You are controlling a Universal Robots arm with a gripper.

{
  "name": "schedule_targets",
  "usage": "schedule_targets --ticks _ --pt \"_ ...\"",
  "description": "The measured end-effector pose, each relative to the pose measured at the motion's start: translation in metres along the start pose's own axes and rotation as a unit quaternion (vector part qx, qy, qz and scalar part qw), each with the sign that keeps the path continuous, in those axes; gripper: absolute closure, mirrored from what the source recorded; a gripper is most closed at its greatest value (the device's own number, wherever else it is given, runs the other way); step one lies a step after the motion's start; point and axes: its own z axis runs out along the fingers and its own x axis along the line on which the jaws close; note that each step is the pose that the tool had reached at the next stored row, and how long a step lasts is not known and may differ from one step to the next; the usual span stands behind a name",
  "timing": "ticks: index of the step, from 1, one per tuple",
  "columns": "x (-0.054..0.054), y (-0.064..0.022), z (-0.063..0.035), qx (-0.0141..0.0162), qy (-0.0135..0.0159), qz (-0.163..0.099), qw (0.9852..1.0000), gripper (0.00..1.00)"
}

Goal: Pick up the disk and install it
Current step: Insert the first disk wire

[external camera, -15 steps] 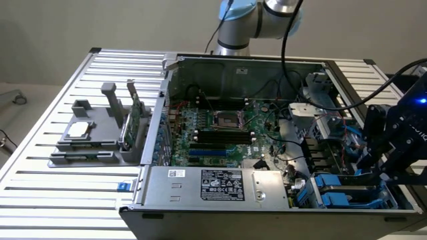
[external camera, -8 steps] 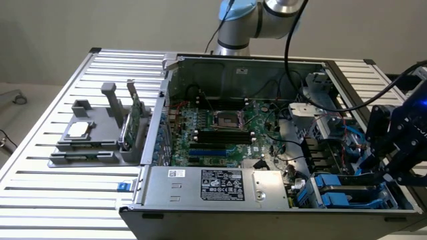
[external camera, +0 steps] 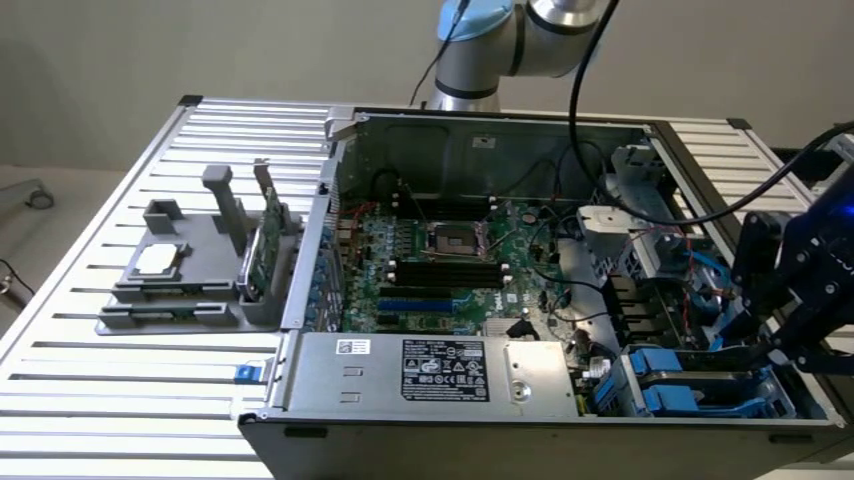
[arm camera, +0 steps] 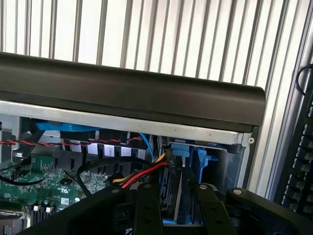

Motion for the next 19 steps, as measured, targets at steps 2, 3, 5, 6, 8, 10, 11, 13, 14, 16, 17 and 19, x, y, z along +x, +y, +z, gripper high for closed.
schedule_targets --ticks 2,3,5,6,8,10,11,13,14,16,17,19 --pt "-0.0002 0.0003 0.0003 0.0000 0.0001 -0.004 1.0000 0.67" --pt "-0.0003 0.0004 0.0004 -0.0001 0.0002 -0.006 1.0000 0.67" --pt "-0.0004 0.0006 0.0005 -0.0001 0.0002 -0.009 1.0000 0.67" --pt "-0.0004 0.0006 0.0005 -0.0001 0.0002 -0.009 1.0000 0.67" --pt "-0.0005 0.0006 0.0005 -0.0001 0.0002 -0.010 0.9999 0.69" --pt "-0.0005 0.0006 0.0005 0.0000 0.0002 -0.010 0.9999 0.82" --pt "-0.0006 0.0005 0.0005 0.0001 0.0002 -0.011 0.9999 0.82" --pt "-0.0006 0.0005 0.0005 0.0002 0.0002 -0.011 0.9999 0.84" --pt "-0.0006 0.0005 0.0005 0.0003 0.0002 -0.011 0.9999 0.84" --pt "-0.0006 0.0005 0.0005 0.0007 0.0002 -0.011 0.9999 0.84" --pt "-0.0006 0.0004 0.0003 0.0012 0.0003 -0.011 0.9999 0.84" --pt "-0.0006 0.0003 -0.0005 0.0043 0.0006 -0.011 0.9999 0.84"
